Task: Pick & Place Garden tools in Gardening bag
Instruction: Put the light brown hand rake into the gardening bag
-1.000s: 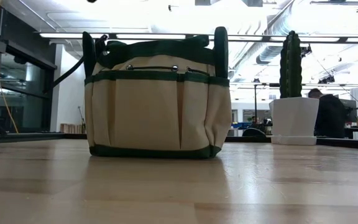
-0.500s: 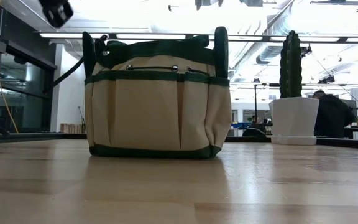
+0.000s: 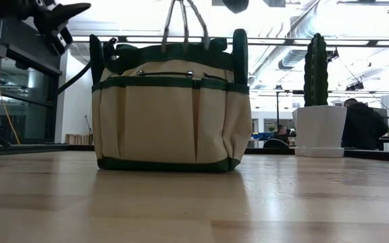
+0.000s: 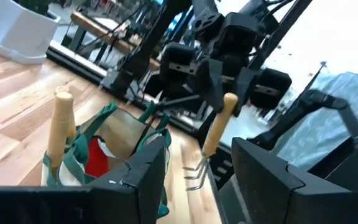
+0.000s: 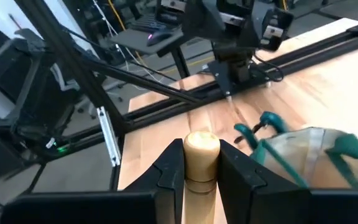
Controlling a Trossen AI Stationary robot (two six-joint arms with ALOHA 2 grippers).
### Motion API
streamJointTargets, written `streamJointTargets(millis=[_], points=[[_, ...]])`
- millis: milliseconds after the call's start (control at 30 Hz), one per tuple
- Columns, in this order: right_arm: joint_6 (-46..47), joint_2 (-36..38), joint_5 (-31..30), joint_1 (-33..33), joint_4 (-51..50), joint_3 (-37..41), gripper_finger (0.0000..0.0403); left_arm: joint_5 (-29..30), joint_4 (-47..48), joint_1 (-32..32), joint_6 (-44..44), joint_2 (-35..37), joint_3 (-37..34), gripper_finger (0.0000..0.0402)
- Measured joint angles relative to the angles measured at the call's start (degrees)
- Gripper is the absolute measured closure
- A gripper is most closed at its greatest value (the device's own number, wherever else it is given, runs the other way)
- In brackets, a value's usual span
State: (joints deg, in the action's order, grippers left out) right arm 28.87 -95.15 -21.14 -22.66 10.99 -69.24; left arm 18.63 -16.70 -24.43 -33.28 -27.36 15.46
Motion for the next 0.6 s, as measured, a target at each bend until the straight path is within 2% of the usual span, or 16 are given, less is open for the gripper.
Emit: streamJointTargets(millis=[300,600], points=[[-3.35,0.0,1.82,3.1,0.95,0.07,0.0344,0.07,-7.58,0.0,-0.59,1.82,-5.21,0.0222],[-3.28,-3.32,2.56,4.22,3.65,0.05,0.0344,1.51,-7.79,0.0,-0.66,2.11,-5.51,0.0222]])
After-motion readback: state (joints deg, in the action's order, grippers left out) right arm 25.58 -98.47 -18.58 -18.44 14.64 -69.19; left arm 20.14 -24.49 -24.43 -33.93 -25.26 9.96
